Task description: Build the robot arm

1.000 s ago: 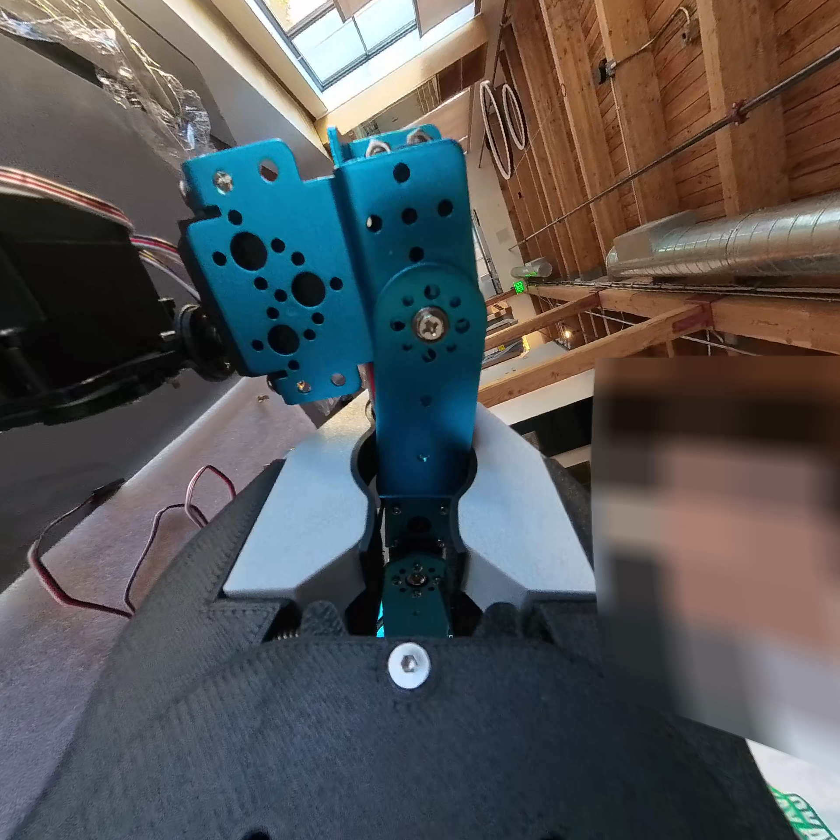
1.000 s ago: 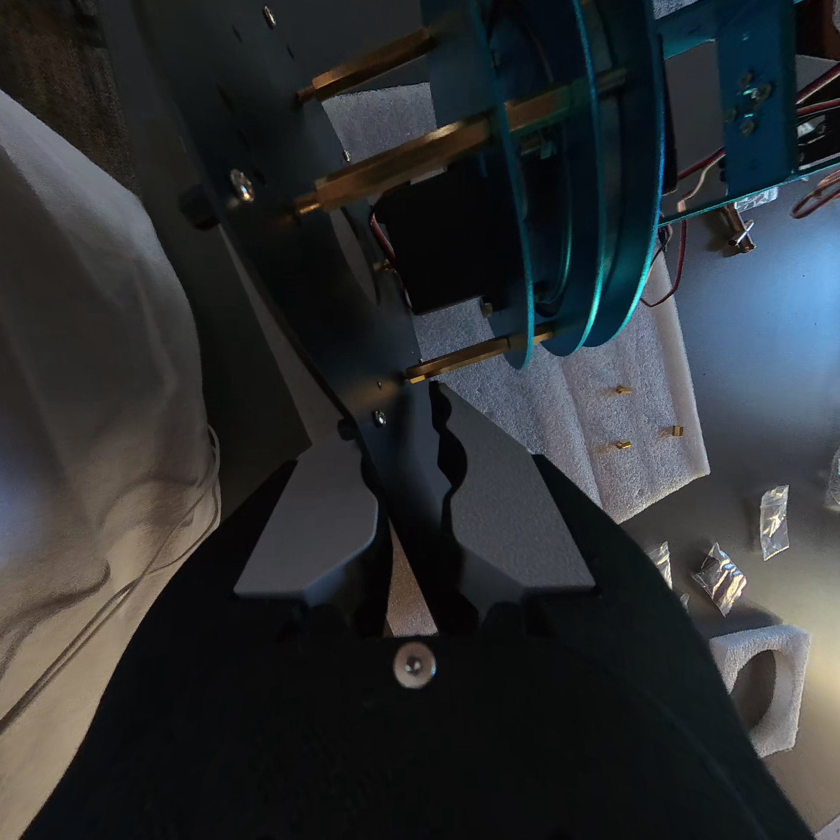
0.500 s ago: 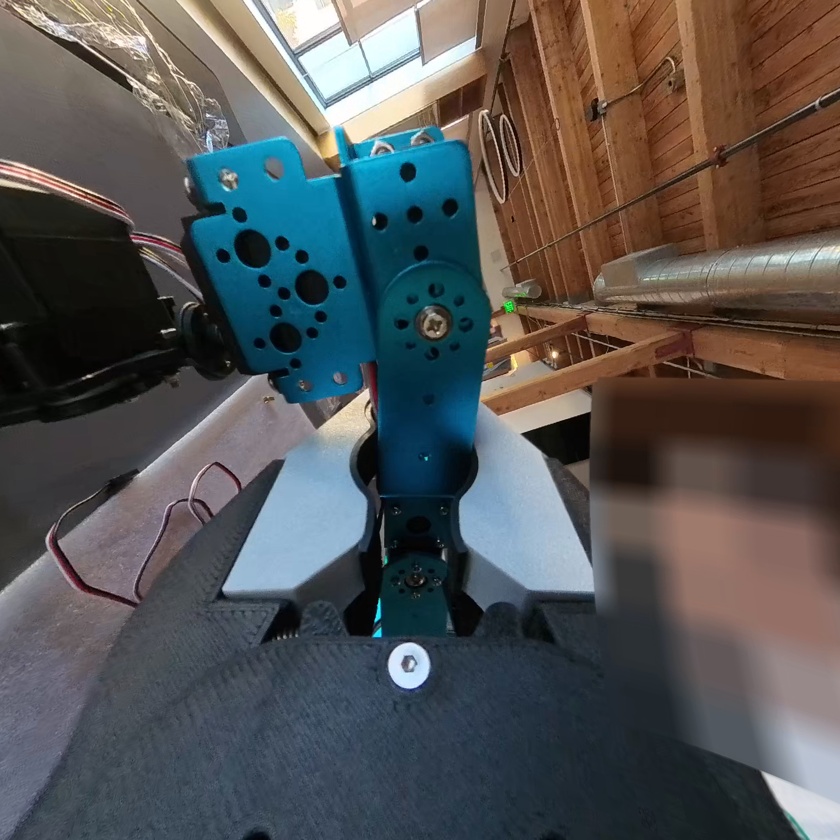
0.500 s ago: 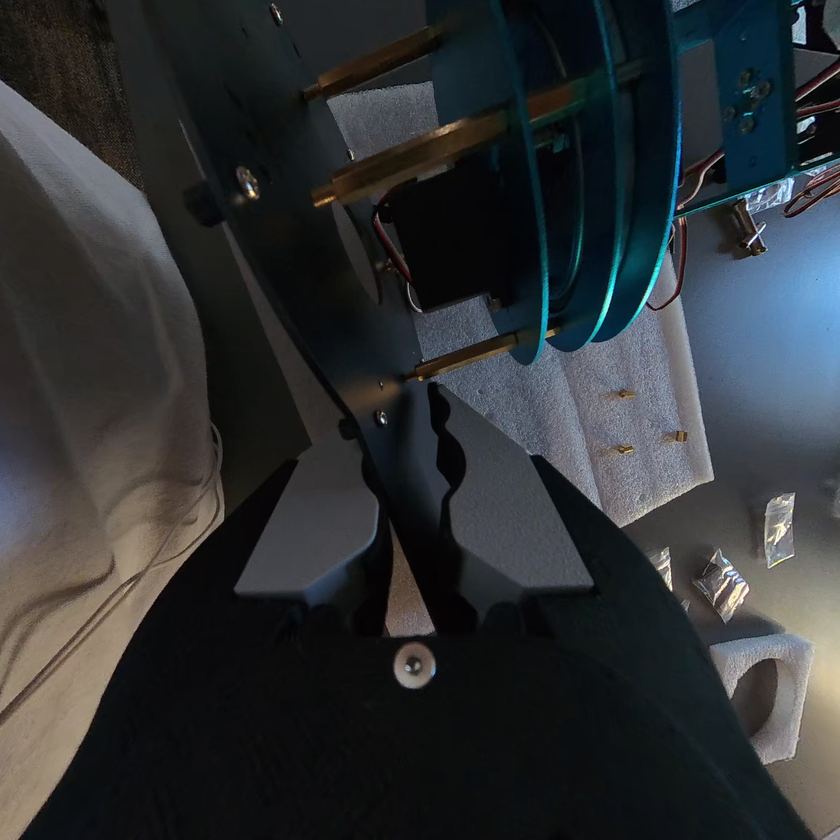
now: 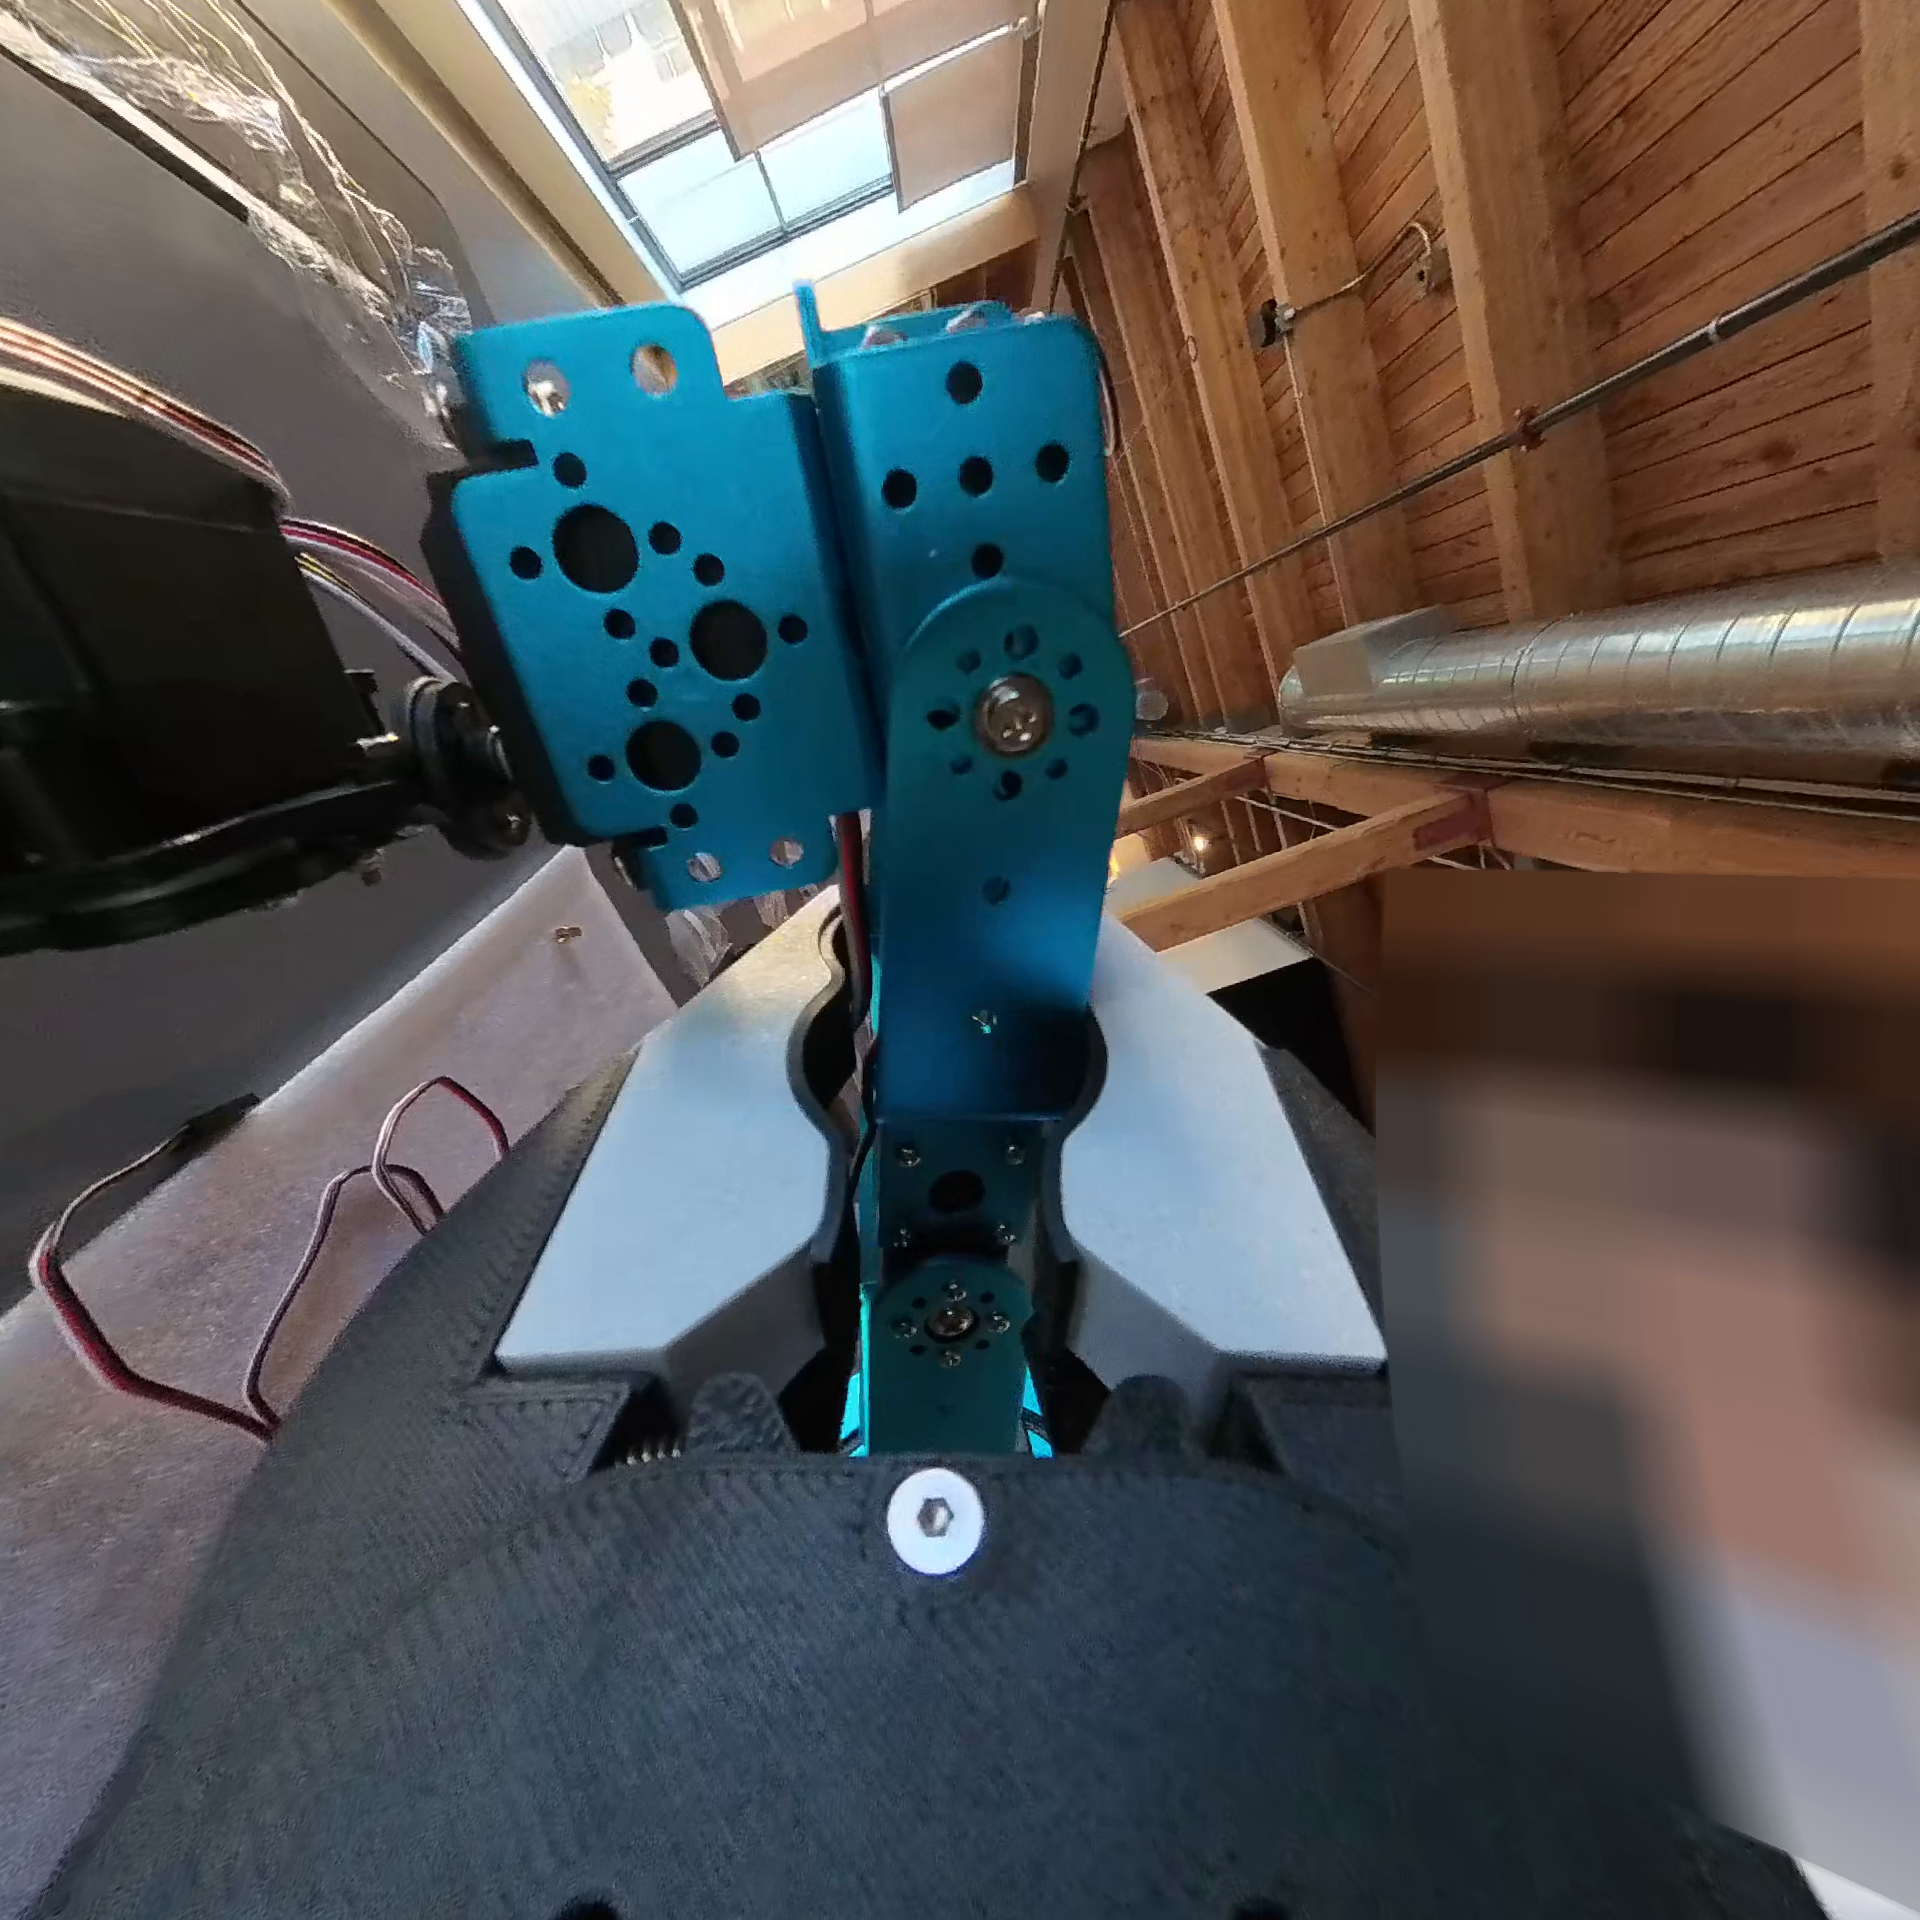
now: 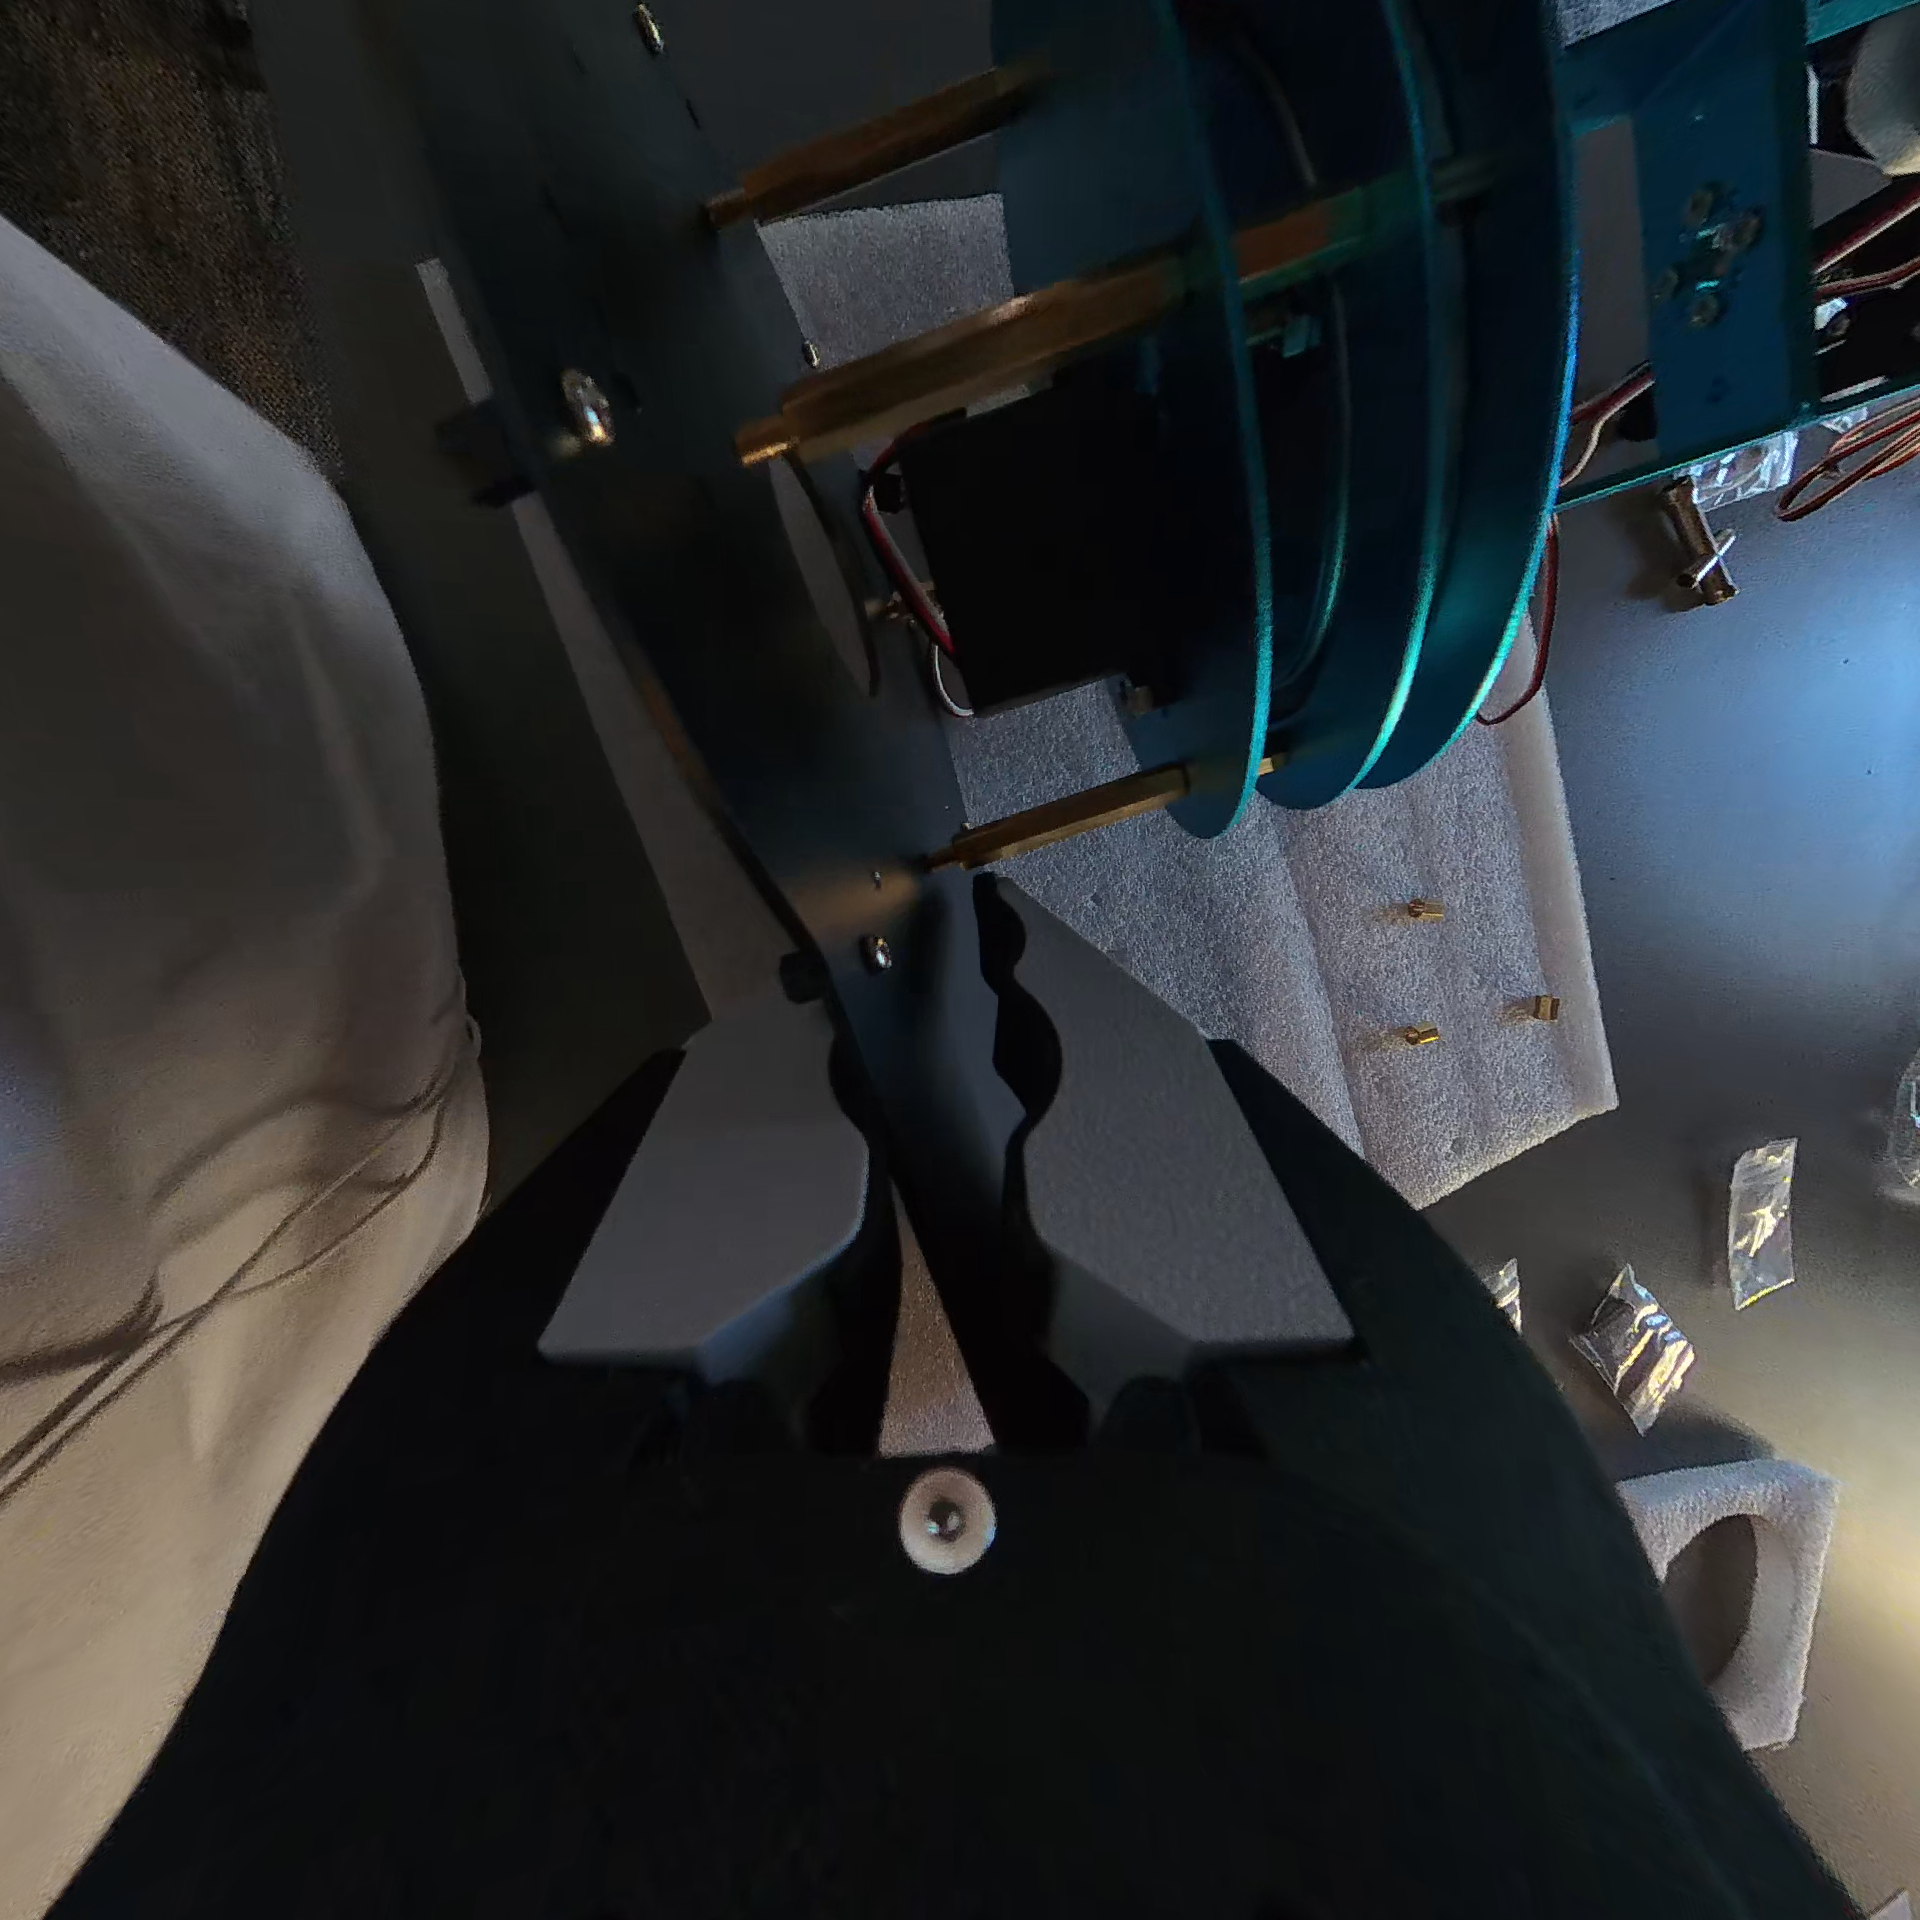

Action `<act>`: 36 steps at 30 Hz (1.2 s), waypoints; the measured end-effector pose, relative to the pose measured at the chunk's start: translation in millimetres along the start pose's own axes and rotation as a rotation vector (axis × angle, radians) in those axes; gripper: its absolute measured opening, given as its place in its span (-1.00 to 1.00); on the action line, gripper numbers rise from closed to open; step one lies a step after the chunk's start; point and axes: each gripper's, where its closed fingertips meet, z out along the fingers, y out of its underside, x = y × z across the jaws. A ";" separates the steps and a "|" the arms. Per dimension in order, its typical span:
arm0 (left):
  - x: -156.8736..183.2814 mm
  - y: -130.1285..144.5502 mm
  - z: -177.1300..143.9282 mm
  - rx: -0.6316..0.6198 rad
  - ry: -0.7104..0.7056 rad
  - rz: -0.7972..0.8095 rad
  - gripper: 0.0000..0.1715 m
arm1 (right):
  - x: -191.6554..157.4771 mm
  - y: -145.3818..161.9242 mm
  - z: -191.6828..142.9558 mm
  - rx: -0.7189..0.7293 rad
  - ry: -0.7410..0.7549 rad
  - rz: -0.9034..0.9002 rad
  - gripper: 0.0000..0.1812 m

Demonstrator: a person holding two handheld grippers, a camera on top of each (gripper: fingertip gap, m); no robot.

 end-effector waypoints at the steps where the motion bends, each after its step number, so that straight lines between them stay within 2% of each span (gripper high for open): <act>1: 0.3 0.0 0.0 -0.001 0.005 -0.001 -0.63 | -0.1 0.0 0.1 0.000 -0.001 -0.002 -0.90; 11: 3.6 -2.7 -15.3 0.028 0.001 0.062 -0.52 | 0.7 0.0 0.4 0.008 0.009 -0.012 -0.91; 22: -2.6 28.0 -47.8 0.076 -0.068 0.193 -0.41 | 1.1 -0.2 0.6 0.008 0.014 -0.023 -0.92; 27: -9.4 52.1 -32.6 0.000 -0.040 0.189 -0.27 | 1.6 -0.4 0.7 0.006 0.016 -0.030 -0.93; 33: -14.2 49.6 -11.5 -0.040 0.033 0.157 -0.17 | 2.0 -0.6 0.9 0.003 0.019 -0.036 -0.93; 36: -8.7 47.2 -4.8 -0.067 0.114 0.111 -0.21 | 2.3 -0.5 1.2 0.001 0.023 -0.037 -0.94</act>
